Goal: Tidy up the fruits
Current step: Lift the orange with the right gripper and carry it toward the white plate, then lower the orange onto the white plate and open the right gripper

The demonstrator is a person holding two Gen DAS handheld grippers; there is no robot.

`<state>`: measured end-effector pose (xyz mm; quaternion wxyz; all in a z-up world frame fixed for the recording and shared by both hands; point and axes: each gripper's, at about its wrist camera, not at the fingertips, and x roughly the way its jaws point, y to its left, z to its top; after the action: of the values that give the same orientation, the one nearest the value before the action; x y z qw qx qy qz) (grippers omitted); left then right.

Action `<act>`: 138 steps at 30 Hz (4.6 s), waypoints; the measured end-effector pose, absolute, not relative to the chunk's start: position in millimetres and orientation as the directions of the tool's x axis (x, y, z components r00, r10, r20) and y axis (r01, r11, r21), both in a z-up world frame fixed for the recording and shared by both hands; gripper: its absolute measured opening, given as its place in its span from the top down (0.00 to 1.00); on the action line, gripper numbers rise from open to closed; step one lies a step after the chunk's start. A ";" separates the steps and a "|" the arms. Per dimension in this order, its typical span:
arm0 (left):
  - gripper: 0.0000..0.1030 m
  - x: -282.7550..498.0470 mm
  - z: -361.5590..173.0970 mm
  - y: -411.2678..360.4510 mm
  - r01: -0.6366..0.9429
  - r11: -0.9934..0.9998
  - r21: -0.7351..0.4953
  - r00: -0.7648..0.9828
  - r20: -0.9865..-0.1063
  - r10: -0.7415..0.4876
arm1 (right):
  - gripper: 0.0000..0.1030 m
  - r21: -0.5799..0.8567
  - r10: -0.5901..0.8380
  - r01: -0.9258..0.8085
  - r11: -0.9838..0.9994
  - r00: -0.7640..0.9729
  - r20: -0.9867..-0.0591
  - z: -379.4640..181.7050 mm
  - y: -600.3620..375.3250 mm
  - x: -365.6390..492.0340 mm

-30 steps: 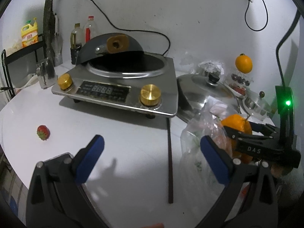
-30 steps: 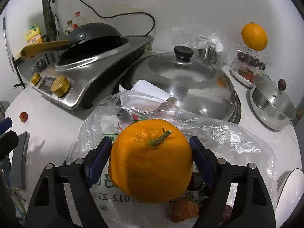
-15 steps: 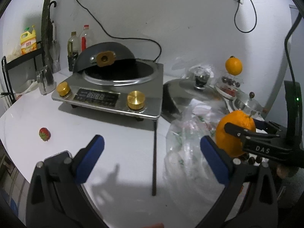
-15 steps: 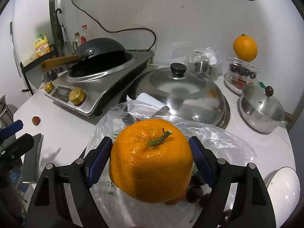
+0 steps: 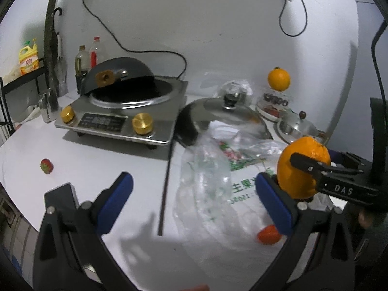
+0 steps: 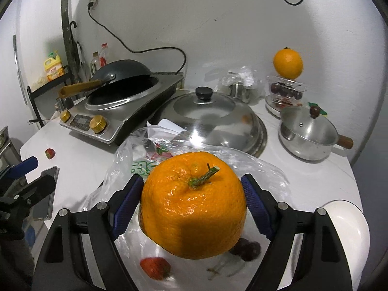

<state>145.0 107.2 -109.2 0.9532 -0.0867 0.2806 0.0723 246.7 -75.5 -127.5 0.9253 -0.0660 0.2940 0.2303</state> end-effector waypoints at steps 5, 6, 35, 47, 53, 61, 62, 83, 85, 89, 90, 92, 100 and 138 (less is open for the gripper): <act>0.01 145.3 -104.7 87.2 -0.167 0.980 -0.112 0.834 -0.546 0.080 | 0.18 0.024 0.374 -0.438 0.899 0.736 -0.564 -124.6 -99.1 241.3; 0.01 145.3 -104.0 84.4 -0.165 0.980 -0.109 0.834 -0.546 0.080 | 0.18 0.028 0.372 -0.431 0.902 0.740 -0.561 -123.9 -104.6 240.3; 0.01 179.3 -103.5 -17.8 -0.071 0.996 -0.061 0.815 -0.579 0.023 | 0.18 0.089 0.311 -0.314 0.945 0.780 -0.543 -124.4 -231.4 246.4; 0.01 200.3 -109.4 -47.6 -0.043 0.998 -0.052 0.800 -0.599 0.003 | 0.18 0.097 0.276 -0.269 0.958 0.784 -0.557 -130.2 -270.6 261.2; 0.01 212.5 -115.8 -57.1 -0.035 0.998 -0.047 0.790 -0.613 -0.001 | 0.18 0.098 0.260 -0.250 0.963 0.779 -0.571 -136.5 -284.2 274.0; 0.01 228.9 -125.6 -66.1 -0.030 0.999 -0.037 0.772 -0.635 0.000 | 0.18 0.115 0.249 -0.227 0.967 0.757 -0.604 -151.4 -296.8 292.2; 0.01 230.4 -126.6 -66.7 -0.030 0.999 -0.036 0.771 -0.637 0.000 | 0.18 0.116 0.249 -0.226 0.967 0.755 -0.606 -152.7 -297.4 293.9; 0.01 244.7 -137.4 -73.7 -0.017 0.999 -0.036 0.752 -0.659 -0.011 | 0.17 0.108 0.230 -0.211 0.972 0.738 -0.634 -163.3 -302.9 308.8; 0.01 244.6 -138.0 -72.9 -0.019 0.999 -0.036 0.751 -0.660 -0.010 | 0.16 0.104 0.227 -0.210 0.972 0.737 -0.636 -163.8 -301.1 309.6; 0.01 243.0 -137.9 -71.0 -0.020 0.999 -0.037 0.752 -0.659 -0.009 | 0.15 0.093 0.221 -0.211 0.973 0.738 -0.637 -164.3 -298.7 309.9; 0.01 242.7 -137.8 -70.7 -0.020 0.999 -0.037 0.752 -0.659 -0.009 | 0.15 0.092 0.219 -0.210 0.973 0.738 -0.638 -164.3 -298.3 309.9; 0.01 242.2 -137.8 -69.9 -0.020 0.999 -0.039 0.753 -0.658 -0.011 | 0.15 0.082 0.215 -0.213 0.974 0.737 -0.640 -164.3 -296.9 310.1; 0.01 236.8 -135.6 -64.9 -0.023 0.999 -0.042 0.758 -0.652 -0.010 | 0.14 0.061 0.200 -0.209 0.976 0.746 -0.635 -163.6 -294.5 308.6; 0.01 161.7 -112.7 -1.5 -0.079 0.993 -0.092 0.814 -0.581 0.011 | 0.14 -0.021 0.216 -0.272 0.962 0.806 -0.550 -116.0 -230.1 240.3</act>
<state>161.7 -1.5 -112.7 0.9508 -0.0560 0.3039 0.0235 240.3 -230.1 -116.0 0.9491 -0.0492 0.2833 0.1284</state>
